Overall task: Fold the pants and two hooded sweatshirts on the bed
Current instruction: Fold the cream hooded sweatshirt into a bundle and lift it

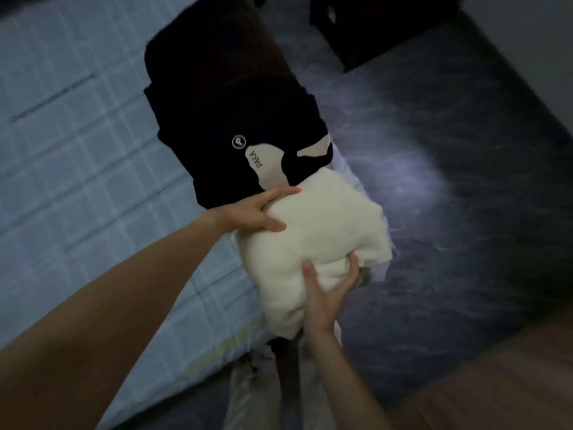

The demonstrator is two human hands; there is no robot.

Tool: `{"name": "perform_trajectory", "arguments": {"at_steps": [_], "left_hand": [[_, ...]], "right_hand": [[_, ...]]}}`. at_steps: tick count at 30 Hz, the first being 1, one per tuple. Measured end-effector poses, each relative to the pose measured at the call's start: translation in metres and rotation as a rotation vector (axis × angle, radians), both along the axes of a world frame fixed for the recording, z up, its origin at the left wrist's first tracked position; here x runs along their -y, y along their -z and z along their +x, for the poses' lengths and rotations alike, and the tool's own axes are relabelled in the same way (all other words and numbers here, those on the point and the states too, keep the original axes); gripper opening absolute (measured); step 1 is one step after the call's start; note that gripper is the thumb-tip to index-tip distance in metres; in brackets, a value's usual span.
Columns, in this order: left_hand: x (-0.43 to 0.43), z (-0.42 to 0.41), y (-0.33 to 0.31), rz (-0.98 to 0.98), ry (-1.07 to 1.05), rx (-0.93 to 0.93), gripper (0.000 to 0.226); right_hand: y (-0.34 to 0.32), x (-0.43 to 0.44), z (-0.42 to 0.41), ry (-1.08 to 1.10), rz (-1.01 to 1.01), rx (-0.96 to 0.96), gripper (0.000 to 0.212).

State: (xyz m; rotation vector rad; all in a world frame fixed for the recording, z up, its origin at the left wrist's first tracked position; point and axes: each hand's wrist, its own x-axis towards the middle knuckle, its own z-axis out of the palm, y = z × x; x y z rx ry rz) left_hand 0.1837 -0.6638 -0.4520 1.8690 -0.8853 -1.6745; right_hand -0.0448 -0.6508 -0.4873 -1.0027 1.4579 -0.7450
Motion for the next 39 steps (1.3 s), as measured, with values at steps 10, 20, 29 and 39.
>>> {"name": "perform_trajectory", "arguments": {"at_steps": [10,20,29,39], "left_hand": [[0.013,0.0,0.001,-0.156,-0.002,0.075,0.075],[-0.007,-0.029,-0.012,-0.181,-0.23,0.505,0.061],[-0.029,-0.132,-0.011,-0.042,-0.23,0.965,0.063],[-0.022,-0.147,0.101,-0.152,-0.301,1.301,0.066]], "right_hand": [[0.007,0.021,0.002,-0.024,-0.109,-0.072,0.082],[-0.01,0.041,-0.017,-0.413,0.054,-0.159,0.084],[-0.105,0.135,-0.001,-1.049,-0.747,-0.61,0.038],[0.066,0.182,0.026,-1.233,-1.326,-0.576,0.059]]}}
